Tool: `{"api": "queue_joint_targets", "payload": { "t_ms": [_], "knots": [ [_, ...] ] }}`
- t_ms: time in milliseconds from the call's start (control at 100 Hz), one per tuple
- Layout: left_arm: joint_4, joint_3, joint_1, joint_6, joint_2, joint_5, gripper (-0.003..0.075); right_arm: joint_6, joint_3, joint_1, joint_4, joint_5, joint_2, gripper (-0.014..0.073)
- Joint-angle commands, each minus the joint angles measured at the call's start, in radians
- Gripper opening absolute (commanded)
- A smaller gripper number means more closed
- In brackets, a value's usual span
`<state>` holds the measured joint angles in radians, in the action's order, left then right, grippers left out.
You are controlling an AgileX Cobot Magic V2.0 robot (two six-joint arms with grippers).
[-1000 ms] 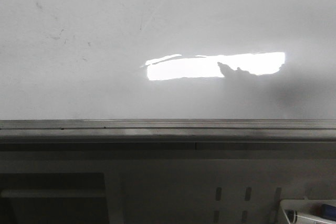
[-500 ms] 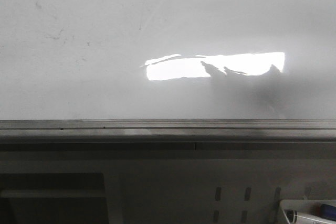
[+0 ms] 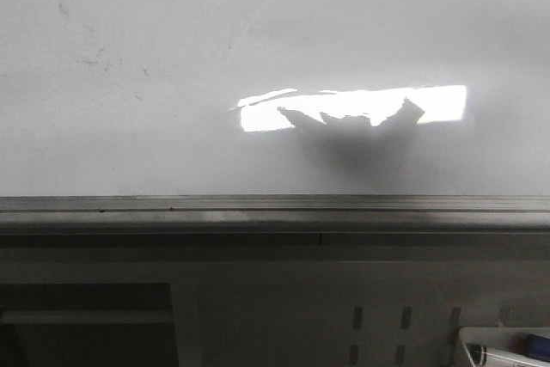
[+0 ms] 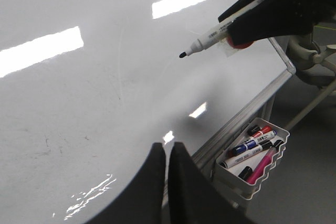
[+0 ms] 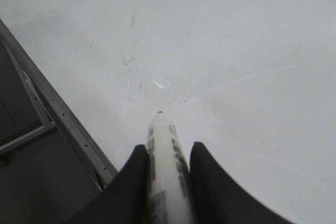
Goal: Write number 4 on whiteboard
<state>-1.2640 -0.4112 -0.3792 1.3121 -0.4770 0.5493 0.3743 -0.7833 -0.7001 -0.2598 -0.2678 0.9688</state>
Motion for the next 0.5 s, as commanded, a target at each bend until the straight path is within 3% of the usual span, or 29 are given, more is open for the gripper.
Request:
{"api": "queue_joint_targets", "payload": {
  "t_ms": [0, 240, 490],
  "knots": [
    [-0.065, -0.025, 0.003, 0.001, -0.005, -0.044, -0.002, 0.002, -0.033, -0.002, 0.019, 0.087, 0.014, -0.0043],
    [-0.065, -0.025, 0.003, 0.001, -0.005, -0.037, -0.002, 0.002, -0.033, -0.002, 0.03, 0.121, 0.051, -0.0043],
    [-0.065, -0.025, 0.003, 0.001, -0.005, -0.034, -0.002, 0.002, -0.033, -0.002, 0.144, 0.125, 0.051, -0.0043]
  ]
}}
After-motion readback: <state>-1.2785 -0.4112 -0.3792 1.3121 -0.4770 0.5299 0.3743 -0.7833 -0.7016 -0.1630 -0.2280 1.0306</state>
